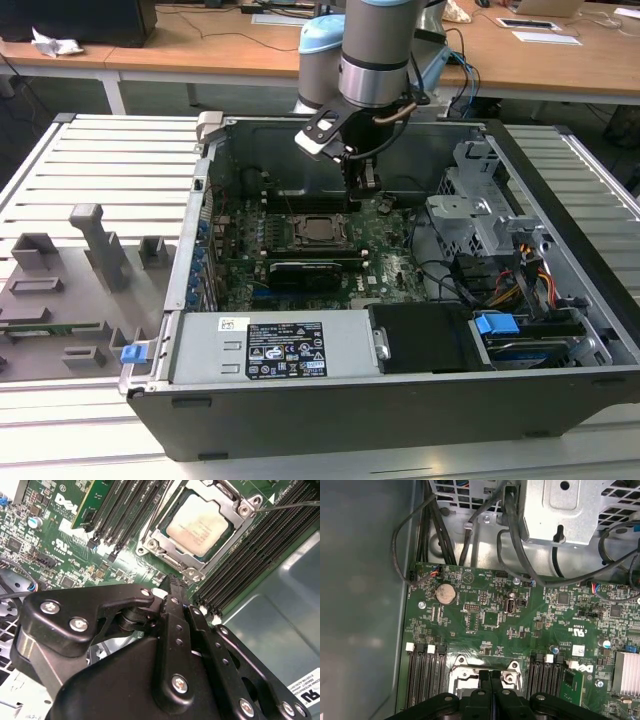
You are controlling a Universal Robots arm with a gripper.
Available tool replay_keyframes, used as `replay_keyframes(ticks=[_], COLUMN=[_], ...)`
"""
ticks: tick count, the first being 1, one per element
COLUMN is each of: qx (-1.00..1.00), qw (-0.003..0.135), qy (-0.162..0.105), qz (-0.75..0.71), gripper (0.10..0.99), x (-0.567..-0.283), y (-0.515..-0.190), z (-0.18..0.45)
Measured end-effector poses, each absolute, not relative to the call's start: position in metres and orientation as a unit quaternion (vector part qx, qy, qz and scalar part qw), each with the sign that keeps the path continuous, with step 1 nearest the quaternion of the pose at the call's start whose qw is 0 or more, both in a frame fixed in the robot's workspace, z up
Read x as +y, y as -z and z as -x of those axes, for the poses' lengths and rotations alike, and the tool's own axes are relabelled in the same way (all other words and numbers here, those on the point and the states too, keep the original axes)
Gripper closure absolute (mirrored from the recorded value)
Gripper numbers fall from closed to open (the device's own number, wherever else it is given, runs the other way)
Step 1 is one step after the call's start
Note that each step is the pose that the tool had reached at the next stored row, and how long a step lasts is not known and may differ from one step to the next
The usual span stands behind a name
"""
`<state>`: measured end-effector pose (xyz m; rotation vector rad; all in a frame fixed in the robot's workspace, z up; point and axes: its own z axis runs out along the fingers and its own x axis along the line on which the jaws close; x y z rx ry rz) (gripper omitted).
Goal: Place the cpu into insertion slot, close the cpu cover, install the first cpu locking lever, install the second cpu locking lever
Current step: 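Close the cpu cover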
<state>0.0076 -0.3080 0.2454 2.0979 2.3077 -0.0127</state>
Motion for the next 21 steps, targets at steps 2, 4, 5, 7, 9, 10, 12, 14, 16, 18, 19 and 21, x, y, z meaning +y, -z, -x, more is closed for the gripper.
replay_keyframes(ticks=[2,4,5,7,9,10,12,14,16,18,19,21], qx=[0.74,0.74,0.74,0.74,0.74,0.74,0.74,0.74,0.74,0.74,0.74,0.74], qw=[0.011,0.011,0.011,0.011,0.011,0.011,0.011,0.011,0.011,0.011,0.011,0.011], qy=[0.004,0.004,0.004,0.004,0.004,0.004,0.004,0.004,0.004,0.004,0.004,0.004], qz=[-0.673,-0.673,-0.673,-0.673,-0.673,-0.673,-0.673,-0.673,-0.673,-0.673,-0.673,-0.673], gripper=[0.98,0.98,0.98,0.98,0.98,0.98,0.98,0.98,0.98,0.98,0.98,0.98], x=[-0.308,-0.308,-0.308,-0.308,-0.308,-0.308,-0.308,-0.308,-0.308,-0.308,-0.308,-0.309], y=[-0.245,-0.245,-0.245,-0.245,-0.245,-0.245,-0.245,-0.244,-0.243,-0.242,-0.241,-0.239], z=[-0.006,-0.006,-0.006,-0.004,-0.004,-0.003,-0.002,0.0,0.001,0.004,0.005,0.009])
